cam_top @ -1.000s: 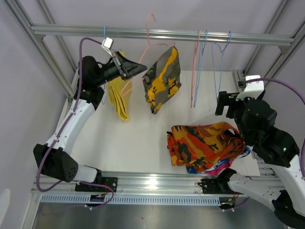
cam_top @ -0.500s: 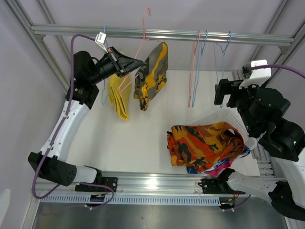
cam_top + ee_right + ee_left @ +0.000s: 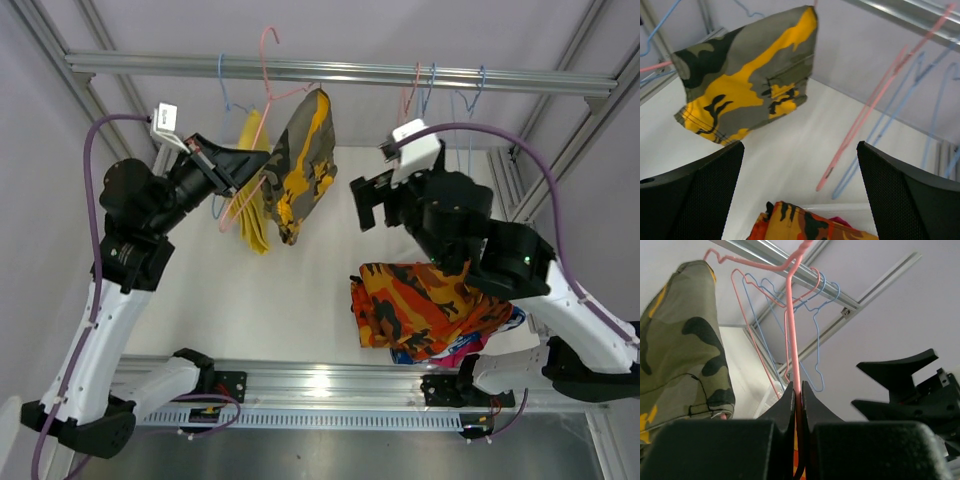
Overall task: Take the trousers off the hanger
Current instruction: Pick up the hanger from the clothesline, then remove the trousers from the hanger.
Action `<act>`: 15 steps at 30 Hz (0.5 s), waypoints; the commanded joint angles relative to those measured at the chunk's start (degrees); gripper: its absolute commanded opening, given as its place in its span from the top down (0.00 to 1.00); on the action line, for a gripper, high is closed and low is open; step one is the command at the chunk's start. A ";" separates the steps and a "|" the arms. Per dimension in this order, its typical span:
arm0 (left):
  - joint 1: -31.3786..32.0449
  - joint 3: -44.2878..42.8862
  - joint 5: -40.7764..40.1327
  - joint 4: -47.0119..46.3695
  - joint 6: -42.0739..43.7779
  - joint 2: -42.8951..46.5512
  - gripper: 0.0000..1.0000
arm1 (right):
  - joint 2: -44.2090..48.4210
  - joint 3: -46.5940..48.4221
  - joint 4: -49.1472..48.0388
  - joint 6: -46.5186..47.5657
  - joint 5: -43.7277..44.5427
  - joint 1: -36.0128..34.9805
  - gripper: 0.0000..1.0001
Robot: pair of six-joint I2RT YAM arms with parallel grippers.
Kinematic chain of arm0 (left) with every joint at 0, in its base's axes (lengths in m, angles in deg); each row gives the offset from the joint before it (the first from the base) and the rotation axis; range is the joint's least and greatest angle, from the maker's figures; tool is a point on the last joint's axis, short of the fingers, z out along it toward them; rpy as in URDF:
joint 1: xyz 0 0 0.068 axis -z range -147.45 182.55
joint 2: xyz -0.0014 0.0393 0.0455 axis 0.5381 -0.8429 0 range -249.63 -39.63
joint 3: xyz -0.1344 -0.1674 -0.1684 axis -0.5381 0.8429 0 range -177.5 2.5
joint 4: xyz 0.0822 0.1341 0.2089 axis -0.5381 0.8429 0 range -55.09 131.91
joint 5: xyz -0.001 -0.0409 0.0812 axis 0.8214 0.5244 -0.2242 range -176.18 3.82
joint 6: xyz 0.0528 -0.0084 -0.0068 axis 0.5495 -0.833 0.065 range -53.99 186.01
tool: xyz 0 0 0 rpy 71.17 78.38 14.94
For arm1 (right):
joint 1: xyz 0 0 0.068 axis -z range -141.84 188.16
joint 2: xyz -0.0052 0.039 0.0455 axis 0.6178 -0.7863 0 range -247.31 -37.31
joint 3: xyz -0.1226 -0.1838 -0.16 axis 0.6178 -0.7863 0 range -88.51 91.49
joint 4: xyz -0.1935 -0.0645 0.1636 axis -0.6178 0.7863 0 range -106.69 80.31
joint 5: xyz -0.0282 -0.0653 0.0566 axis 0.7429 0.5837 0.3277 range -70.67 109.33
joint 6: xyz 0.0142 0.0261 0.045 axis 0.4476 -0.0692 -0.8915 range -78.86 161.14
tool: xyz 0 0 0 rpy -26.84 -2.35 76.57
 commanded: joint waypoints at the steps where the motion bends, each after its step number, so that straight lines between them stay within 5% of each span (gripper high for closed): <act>1: 3.29 2.64 -8.20 -9.77 5.09 5.65 0.99 | -0.50 -2.18 -4.17 -0.39 2.33 -5.10 0.01; 15: 20.69 19.25 -42.75 -5.10 13.01 15.23 0.99 | -5.24 -17.38 -13.84 -9.88 -4.17 -12.14 0.00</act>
